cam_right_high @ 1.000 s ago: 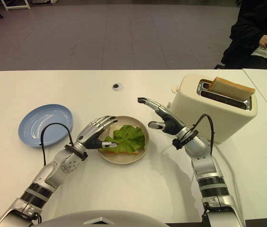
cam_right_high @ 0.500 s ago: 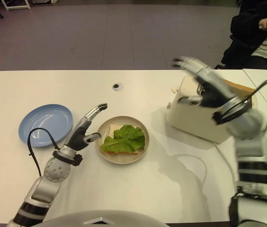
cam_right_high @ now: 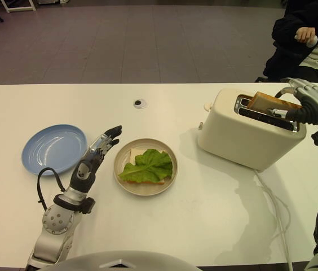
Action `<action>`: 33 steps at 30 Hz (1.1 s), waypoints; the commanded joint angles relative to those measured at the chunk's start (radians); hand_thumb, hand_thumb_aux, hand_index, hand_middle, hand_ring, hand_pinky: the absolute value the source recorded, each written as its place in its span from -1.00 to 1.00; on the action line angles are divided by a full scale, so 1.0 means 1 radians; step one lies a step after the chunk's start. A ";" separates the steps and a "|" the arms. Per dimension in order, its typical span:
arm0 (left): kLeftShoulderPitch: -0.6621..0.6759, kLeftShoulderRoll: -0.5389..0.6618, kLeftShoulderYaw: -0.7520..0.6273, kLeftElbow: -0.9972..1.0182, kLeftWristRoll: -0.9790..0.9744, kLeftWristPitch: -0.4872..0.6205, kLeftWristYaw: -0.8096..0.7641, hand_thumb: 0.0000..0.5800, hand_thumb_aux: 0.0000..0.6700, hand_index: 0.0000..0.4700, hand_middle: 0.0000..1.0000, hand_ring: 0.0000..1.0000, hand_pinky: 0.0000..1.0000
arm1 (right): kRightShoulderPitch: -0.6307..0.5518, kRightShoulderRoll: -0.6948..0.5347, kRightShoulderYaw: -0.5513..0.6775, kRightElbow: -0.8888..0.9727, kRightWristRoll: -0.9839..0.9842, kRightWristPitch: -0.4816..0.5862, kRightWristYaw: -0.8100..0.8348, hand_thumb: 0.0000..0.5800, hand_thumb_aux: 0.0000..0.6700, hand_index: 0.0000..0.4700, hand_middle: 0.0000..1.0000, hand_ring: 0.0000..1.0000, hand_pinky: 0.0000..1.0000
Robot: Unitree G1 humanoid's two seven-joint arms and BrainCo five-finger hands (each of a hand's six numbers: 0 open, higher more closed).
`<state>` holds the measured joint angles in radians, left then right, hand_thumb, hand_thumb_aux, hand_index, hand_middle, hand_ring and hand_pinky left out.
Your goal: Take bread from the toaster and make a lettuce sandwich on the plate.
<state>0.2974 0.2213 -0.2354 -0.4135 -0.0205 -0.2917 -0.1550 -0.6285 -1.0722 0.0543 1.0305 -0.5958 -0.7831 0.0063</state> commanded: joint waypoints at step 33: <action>-0.041 -0.038 0.081 0.104 0.107 -0.117 -0.018 -1.00 -1.00 -1.00 -1.00 -1.00 -1.00 | 0.191 0.467 0.095 -0.959 1.008 1.101 0.887 1.00 1.00 1.00 -1.00 -1.00 -1.00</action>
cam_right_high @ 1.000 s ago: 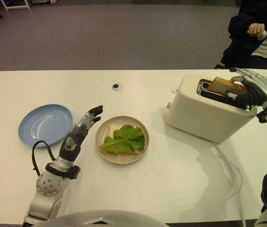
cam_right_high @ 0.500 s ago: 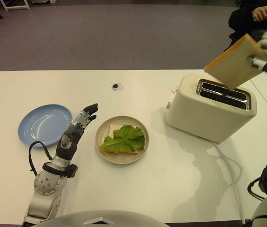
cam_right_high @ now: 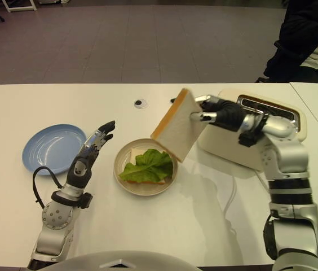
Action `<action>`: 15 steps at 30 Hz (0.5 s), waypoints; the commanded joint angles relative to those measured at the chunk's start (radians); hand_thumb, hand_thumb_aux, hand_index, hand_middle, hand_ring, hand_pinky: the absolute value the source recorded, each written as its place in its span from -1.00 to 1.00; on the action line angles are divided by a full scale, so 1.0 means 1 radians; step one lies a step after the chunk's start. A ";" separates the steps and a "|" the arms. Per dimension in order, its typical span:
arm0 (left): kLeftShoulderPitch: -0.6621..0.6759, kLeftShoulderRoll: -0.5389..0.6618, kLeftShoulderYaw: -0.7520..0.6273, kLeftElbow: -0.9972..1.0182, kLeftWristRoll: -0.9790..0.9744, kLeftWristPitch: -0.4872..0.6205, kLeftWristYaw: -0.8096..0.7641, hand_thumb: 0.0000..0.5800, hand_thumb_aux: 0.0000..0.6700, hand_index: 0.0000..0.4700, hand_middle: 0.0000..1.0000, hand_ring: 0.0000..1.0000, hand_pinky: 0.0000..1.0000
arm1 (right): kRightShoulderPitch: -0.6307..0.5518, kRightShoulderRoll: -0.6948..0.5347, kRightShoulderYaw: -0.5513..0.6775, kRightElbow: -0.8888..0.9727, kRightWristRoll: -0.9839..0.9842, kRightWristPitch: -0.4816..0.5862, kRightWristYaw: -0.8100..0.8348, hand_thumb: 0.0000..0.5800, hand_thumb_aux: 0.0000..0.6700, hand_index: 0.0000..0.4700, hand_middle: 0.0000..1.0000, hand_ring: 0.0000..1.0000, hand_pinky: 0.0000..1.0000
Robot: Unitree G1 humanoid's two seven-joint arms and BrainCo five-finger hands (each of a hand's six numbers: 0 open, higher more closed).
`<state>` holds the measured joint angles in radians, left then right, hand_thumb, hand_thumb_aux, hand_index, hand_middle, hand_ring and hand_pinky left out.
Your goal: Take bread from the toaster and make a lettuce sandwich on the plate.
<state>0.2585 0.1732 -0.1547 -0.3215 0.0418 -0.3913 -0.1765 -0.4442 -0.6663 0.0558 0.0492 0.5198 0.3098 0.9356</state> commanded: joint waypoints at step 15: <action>0.012 0.040 -0.028 0.000 0.322 -0.094 0.049 -1.00 -1.00 -1.00 -1.00 -1.00 -1.00 | -0.007 0.200 0.286 0.223 -0.558 -0.291 -0.195 1.00 1.00 1.00 -1.00 -1.00 -1.00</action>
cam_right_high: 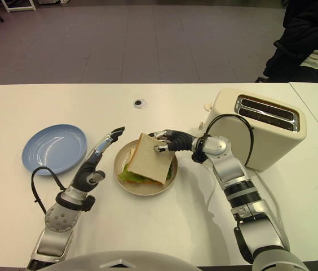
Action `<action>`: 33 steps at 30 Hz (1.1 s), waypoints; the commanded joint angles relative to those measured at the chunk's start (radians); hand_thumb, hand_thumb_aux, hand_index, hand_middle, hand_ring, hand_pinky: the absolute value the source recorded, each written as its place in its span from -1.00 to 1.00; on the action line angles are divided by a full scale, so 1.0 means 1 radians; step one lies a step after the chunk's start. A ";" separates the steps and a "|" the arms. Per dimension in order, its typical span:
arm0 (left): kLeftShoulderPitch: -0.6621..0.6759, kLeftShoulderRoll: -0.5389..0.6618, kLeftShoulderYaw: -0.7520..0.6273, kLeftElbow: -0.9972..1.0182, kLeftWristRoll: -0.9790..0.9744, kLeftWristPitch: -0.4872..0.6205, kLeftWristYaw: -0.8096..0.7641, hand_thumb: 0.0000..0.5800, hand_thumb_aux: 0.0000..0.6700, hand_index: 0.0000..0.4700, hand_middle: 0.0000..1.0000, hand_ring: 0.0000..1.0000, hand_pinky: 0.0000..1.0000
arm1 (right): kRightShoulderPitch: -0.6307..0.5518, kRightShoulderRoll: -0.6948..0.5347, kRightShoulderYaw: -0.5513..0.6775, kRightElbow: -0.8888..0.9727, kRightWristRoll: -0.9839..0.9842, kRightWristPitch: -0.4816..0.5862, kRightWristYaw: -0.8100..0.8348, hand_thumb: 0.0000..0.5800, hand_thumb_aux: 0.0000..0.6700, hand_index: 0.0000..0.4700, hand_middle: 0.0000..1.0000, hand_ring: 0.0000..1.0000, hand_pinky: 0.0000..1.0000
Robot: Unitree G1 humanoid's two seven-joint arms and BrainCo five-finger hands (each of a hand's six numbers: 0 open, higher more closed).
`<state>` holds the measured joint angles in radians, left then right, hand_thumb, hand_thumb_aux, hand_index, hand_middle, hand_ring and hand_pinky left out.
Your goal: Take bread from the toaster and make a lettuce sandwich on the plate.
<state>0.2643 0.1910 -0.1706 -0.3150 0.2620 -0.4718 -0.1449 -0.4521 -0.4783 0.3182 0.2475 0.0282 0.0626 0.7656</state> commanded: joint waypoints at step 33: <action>-0.112 0.263 -0.238 0.268 0.630 0.078 0.125 -1.00 -1.00 -1.00 -1.00 -1.00 -1.00 | 0.099 -0.124 -0.217 -0.104 -0.048 -0.503 -0.112 -1.00 -1.00 -1.00 -1.00 -1.00 -1.00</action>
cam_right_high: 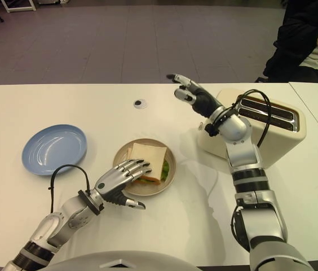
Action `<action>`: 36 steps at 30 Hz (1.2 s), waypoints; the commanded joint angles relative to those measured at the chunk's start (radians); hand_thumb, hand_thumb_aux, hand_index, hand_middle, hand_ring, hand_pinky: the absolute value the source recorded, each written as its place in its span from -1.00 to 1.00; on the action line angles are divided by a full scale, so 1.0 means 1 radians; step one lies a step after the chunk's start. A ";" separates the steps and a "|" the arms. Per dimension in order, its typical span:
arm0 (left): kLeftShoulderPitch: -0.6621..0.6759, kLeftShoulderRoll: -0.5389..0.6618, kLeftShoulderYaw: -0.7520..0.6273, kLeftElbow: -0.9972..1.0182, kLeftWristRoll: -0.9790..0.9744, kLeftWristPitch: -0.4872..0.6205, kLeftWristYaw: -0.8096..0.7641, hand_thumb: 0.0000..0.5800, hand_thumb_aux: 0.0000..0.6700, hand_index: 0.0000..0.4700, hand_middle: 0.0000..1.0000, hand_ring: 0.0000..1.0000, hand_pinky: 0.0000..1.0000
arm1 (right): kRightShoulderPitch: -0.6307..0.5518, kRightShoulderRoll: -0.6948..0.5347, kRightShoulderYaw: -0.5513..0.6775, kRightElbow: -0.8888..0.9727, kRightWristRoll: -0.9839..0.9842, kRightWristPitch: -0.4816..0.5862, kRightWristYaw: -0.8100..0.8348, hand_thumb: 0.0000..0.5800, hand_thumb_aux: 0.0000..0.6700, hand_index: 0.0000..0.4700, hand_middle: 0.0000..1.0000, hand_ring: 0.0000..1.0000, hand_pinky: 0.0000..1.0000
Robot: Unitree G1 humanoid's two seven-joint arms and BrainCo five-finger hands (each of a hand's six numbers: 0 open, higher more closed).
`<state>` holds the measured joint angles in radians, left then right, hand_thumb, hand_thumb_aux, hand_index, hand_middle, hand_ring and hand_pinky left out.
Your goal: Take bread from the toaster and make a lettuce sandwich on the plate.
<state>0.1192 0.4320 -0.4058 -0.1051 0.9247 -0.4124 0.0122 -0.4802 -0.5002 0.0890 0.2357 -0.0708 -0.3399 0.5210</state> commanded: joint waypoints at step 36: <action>-0.426 0.059 -0.029 0.504 0.164 0.034 0.217 1.00 1.00 1.00 1.00 1.00 1.00 | 0.040 0.131 0.310 0.448 -0.529 -0.208 -0.327 1.00 1.00 1.00 1.00 1.00 1.00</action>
<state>-0.2437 0.4872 -0.4209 0.2980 1.0610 -0.4068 0.2060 -0.3824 -0.3841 0.3897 0.5632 -0.5591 -0.5808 0.2303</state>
